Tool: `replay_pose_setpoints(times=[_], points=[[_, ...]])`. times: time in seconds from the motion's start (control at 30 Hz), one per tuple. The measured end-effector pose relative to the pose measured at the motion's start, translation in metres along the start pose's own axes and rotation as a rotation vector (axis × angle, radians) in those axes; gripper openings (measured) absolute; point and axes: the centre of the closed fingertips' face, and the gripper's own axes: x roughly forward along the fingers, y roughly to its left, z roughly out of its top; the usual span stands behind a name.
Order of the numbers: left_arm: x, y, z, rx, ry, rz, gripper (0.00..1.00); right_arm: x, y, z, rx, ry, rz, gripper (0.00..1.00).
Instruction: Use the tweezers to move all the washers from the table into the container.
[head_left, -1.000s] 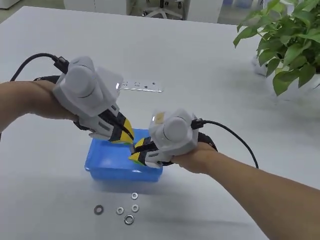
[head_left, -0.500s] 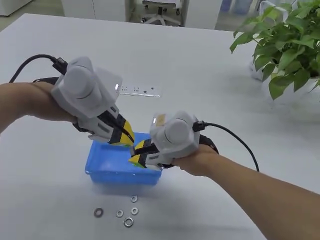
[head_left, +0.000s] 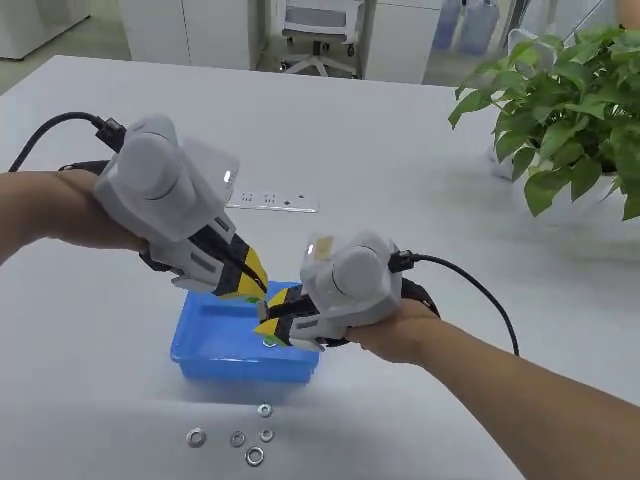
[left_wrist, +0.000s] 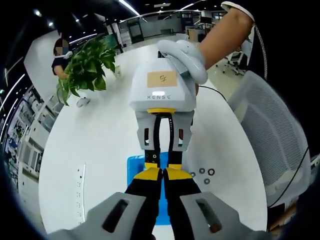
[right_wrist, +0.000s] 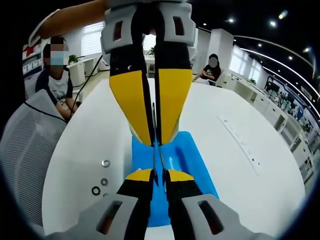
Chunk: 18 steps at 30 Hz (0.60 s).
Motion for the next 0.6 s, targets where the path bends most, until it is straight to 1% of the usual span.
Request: replay_pose_setpoints(times=[0.17, 0.27, 0.43, 0.6], points=[[-0.006, -0.007, 0.007, 0.003, 0.006, -0.001, 0.06, -0.007, 0.006, 0.007, -0.011, -0.008, -0.005, 0.11], [-0.009, -0.011, 0.011, -0.005, 0.005, -0.003, 0.06, -0.01, 0.01, 0.01, -0.011, -0.016, -0.007, 0.11], [-0.012, -0.018, 0.013, -0.025, 0.006, -0.012, 0.06, -0.013, 0.019, 0.012, -0.008, -0.026, -0.008, 0.11], [-0.014, -0.027, 0.017, -0.023, 0.01, -0.017, 0.06, -0.015, 0.027, 0.014, -0.003, -0.038, -0.008, 0.11]])
